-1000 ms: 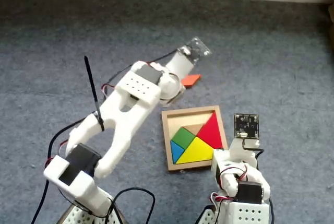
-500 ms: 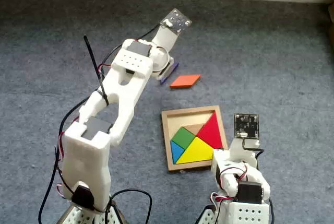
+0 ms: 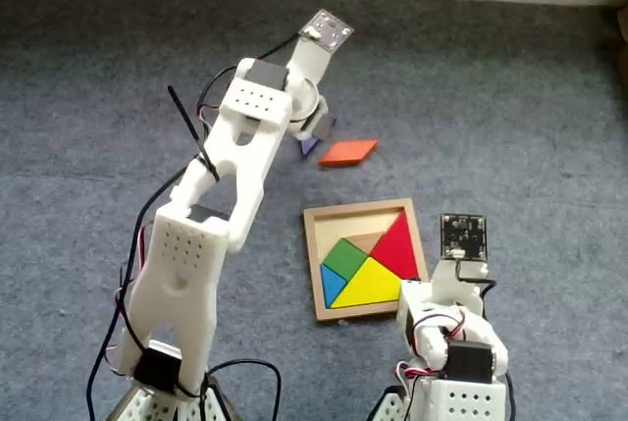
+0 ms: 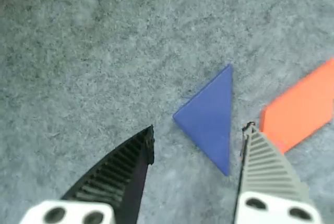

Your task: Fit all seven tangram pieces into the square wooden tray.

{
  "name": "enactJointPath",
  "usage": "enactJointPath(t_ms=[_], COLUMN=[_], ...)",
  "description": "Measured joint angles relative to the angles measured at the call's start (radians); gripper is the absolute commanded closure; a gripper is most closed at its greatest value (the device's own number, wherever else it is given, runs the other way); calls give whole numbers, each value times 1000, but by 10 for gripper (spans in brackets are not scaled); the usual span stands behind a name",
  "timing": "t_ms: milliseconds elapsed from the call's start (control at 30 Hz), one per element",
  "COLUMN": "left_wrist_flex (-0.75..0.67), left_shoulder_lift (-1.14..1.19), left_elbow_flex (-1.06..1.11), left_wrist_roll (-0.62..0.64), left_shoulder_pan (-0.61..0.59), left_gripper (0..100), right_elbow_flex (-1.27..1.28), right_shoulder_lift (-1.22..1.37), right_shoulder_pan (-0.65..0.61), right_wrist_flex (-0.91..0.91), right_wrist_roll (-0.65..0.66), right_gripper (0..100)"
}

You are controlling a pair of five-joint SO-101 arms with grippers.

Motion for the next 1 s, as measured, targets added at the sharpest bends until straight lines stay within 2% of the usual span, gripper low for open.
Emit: enactJointPath(t_ms=[300,500,1000], left_wrist_flex=[9,77,101], left_shoulder_lift=[178,212,278], left_elbow_flex=[-190,-267,-307], left_wrist_roll=[0,0,3], left_shoulder_pan=[-17,-20,-20], left_gripper=[726,726,727], right_elbow_flex=[0,0,0], right_shoulder_lift=[0,0,0], right_shoulder_pan=[0,0,0], right_wrist_flex=[0,0,0], right_wrist_roll=[0,0,0], right_gripper=[746,746,746])
